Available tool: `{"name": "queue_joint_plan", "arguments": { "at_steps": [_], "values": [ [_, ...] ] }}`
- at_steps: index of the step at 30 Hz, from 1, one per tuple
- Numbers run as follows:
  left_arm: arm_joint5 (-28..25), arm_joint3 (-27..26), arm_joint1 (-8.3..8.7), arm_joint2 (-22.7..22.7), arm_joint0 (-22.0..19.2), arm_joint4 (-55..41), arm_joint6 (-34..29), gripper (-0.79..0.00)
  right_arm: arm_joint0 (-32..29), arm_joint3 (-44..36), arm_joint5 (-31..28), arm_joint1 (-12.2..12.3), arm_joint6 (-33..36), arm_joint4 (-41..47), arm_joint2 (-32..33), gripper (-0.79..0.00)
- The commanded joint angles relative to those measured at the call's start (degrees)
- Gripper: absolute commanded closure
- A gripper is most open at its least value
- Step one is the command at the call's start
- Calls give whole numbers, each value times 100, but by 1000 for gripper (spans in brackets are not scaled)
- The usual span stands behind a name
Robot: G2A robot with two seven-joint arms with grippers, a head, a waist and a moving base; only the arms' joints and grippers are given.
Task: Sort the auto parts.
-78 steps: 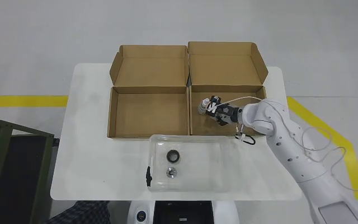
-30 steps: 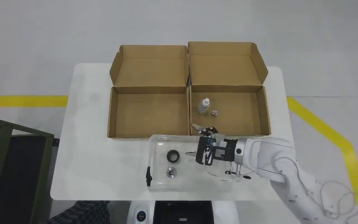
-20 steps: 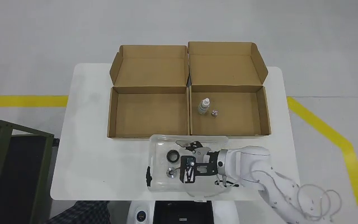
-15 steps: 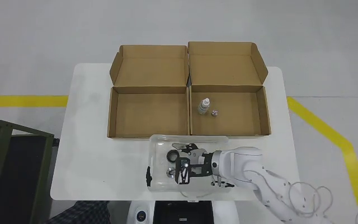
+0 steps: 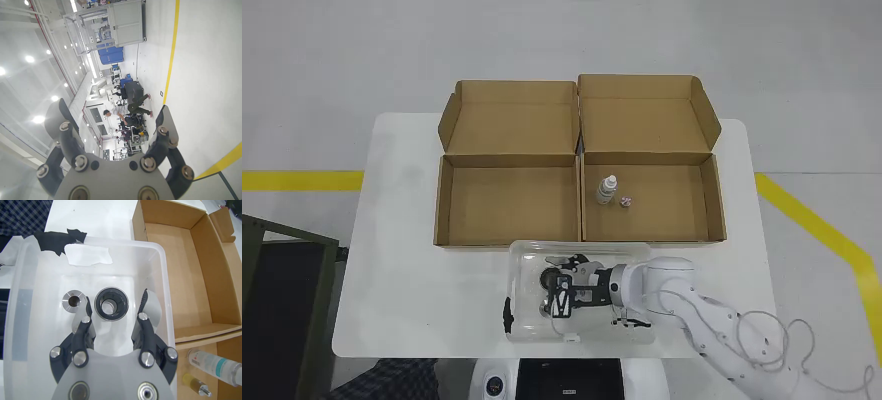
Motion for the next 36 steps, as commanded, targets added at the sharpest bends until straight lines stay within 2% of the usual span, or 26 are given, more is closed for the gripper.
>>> {"name": "queue_joint_plan", "arguments": {
  "at_steps": [1, 12, 24, 27, 30, 32, 34, 36],
  "values": [
    [0, 0, 0, 0, 0, 0, 0, -785, 23, 65, 15, -18, -11, 7, -36, -474],
    [0, 0, 0, 0, 0, 0, 0, -785, 179, 418, 22, -124, -114, 134, -176, -474],
    [0, 0, 0, 0, 0, 0, 0, -785, 365, 876, -10, -248, -285, 340, -315, -434],
    [0, 0, 0, 0, 0, 0, 0, -785, 392, 964, -66, -270, -366, 405, -329, -351],
    [0, 0, 0, 0, 0, 0, 0, -785, 414, 1016, -101, -284, -414, 409, -332, -228],
    [0, 0, 0, 0, 0, 0, 0, -785, 417, 1033, -128, -290, -460, 422, -325, -95],
    [0, 0, 0, 0, 0, 0, 0, -785, 416, 1033, -153, -292, -516, 440, -303, -15],
    [0, 0, 0, 0, 0, 0, 0, -785, 417, 1029, -196, -290, -575, 470, -266, 0]
  ]
}}
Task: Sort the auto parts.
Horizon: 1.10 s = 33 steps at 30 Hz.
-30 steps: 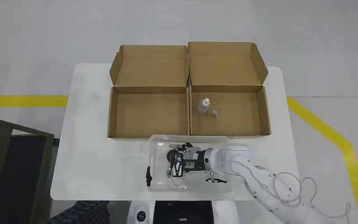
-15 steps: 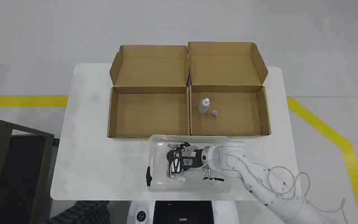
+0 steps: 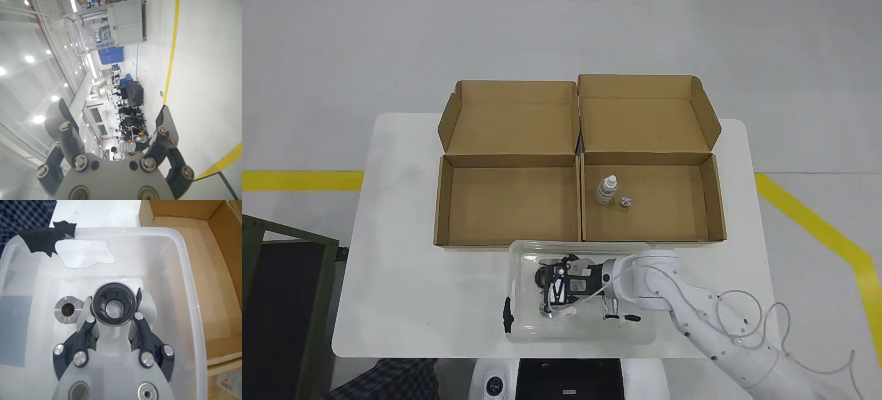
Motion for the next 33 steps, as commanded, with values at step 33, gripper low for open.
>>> {"name": "queue_joint_plan", "arguments": {
  "at_steps": [33],
  "values": [
    [0, 0, 0, 0, 0, 0, 0, -785, -1146, -1267, -672, 462, -1341, 802, 2105, 0]
  ]
}}
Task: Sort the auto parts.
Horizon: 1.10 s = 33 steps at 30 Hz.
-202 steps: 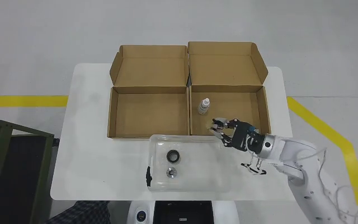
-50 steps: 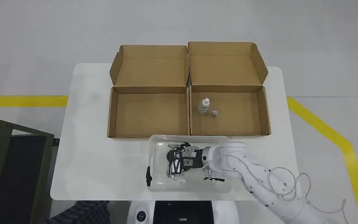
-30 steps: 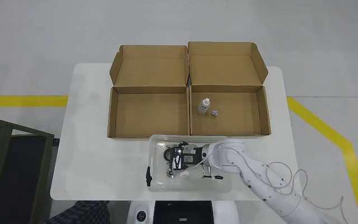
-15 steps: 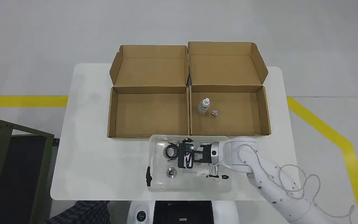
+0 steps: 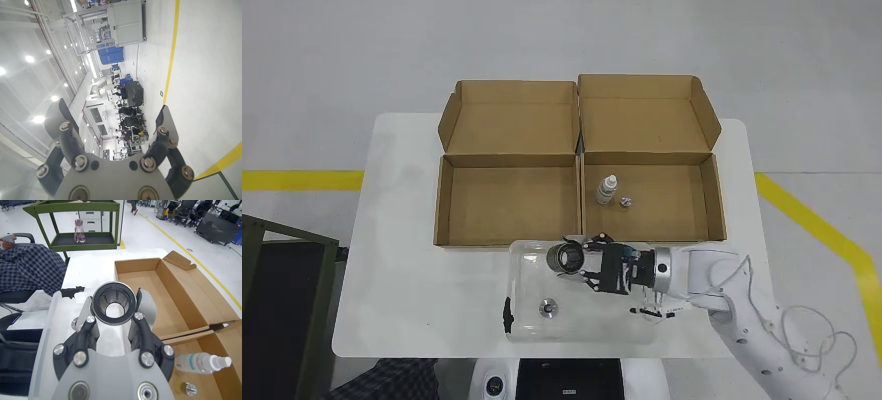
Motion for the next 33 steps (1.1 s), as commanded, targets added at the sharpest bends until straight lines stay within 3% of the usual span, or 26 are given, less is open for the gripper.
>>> {"name": "queue_joint_plan", "arguments": {
  "at_steps": [1, 18, 33],
  "values": [
    [0, 0, 0, 0, 0, 0, 0, -785, -53, -28, -29, 18, -60, 56, 112, 0],
    [0, 0, 0, 0, 0, 0, 0, -785, -277, -73, 66, 88, -463, 742, 790, 0],
    [0, 0, 0, 0, 0, 0, 0, -785, 28, 228, 251, 28, -414, 995, 626, 0]
  ]
}}
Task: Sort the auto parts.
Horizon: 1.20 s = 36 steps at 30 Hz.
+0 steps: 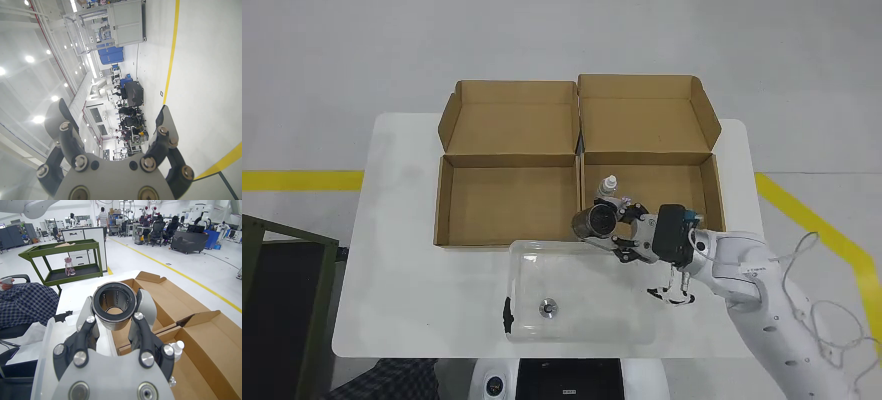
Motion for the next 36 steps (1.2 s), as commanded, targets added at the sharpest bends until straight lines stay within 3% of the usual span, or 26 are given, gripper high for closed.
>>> {"name": "queue_joint_plan", "arguments": {
  "at_steps": [1, 15, 36],
  "values": [
    [0, 0, 0, 0, 0, 0, 0, -785, 77, 31, 70, -16, 52, -43, -69, 0],
    [0, 0, 0, 0, 0, 0, 0, -785, 1041, 531, 788, -247, 850, -373, -971, 0],
    [0, 0, 0, 0, 0, 0, 0, -785, 2785, 2233, 1581, -846, 1674, -360, -2303, 0]
  ]
}}
